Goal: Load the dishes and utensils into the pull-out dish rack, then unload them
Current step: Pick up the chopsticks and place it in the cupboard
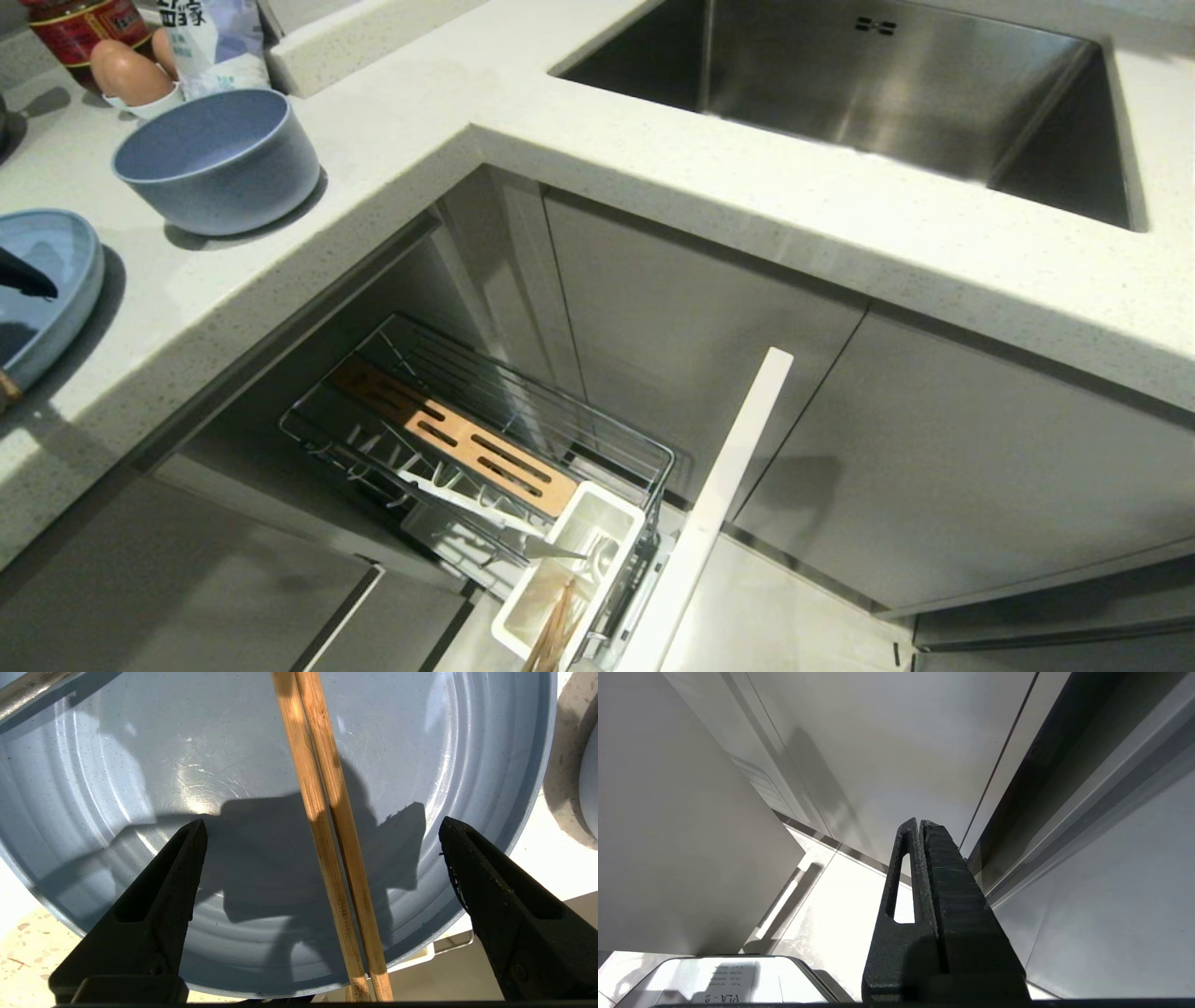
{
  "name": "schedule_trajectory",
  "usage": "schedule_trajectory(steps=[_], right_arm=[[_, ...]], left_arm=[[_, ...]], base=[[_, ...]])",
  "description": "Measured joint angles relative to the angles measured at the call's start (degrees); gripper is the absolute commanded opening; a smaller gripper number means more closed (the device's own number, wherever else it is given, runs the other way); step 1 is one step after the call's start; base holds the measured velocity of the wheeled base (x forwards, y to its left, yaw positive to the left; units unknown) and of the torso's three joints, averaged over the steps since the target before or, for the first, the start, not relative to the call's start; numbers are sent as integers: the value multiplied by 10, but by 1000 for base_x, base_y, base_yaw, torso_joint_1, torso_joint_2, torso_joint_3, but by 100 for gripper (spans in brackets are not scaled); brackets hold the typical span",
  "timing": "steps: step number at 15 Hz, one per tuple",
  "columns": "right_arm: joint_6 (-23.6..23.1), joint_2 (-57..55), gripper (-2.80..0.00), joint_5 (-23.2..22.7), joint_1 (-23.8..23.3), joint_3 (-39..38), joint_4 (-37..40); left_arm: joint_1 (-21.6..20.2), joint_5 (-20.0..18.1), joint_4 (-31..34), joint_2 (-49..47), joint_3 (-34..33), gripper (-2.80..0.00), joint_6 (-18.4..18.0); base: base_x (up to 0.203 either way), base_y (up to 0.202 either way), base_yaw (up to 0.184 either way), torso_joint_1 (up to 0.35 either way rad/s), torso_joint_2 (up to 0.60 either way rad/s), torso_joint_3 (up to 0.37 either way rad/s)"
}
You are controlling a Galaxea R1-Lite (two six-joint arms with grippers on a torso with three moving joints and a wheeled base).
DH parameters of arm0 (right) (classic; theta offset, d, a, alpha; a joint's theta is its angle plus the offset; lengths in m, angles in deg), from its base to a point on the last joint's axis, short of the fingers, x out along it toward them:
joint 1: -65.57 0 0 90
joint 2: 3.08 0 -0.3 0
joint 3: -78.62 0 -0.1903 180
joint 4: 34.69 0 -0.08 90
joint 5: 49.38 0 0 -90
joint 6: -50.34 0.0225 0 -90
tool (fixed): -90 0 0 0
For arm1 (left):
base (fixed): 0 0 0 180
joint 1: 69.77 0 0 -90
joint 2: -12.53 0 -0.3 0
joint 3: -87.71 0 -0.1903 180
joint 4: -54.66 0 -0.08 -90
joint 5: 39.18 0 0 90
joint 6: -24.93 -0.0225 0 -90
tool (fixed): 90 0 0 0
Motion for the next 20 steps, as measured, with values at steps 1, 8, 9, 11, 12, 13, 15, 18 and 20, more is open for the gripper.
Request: schedule_trajectory(steps=[1,8,9,11,12,13,15,18,20], right_arm=[[0,0,-280,0,0,0,0],[0,0,-280,0,0,0,0],[0,0,-280,0,0,0,0],[0,0,-280,0,0,0,0],[0,0,-280,0,0,0,0],[0,0,-280,0,0,0,0],[0,0,-280,0,0,0,0],[0,0,-280,0,0,0,0],[0,0,-280,0,0,0,0]], left_arm=[[0,0,0,0,0,-280,0],[1,-2,0,-2,2,-280,1],[1,-3,0,-2,3,-280,1],[0,-3,0,-2,1,-280,3],[0,-3,0,-2,0,-280,3],[0,-3,-1,-1,0,-280,4],[0,-3,0,1,5,-280,6],[-1,-8,-16,21,32,-280,26],[4,-9,-64,50,44,-280,40]], base=[[0,0,0,0,0,0],[0,0,0,0,0,0],[0,0,0,0,0,0],[0,0,0,0,0,0],[0,0,0,0,0,0],[0,0,0,0,0,0],[0,0,0,0,0,0],[0,0,0,0,0,0],[0,0,0,0,0,0]])
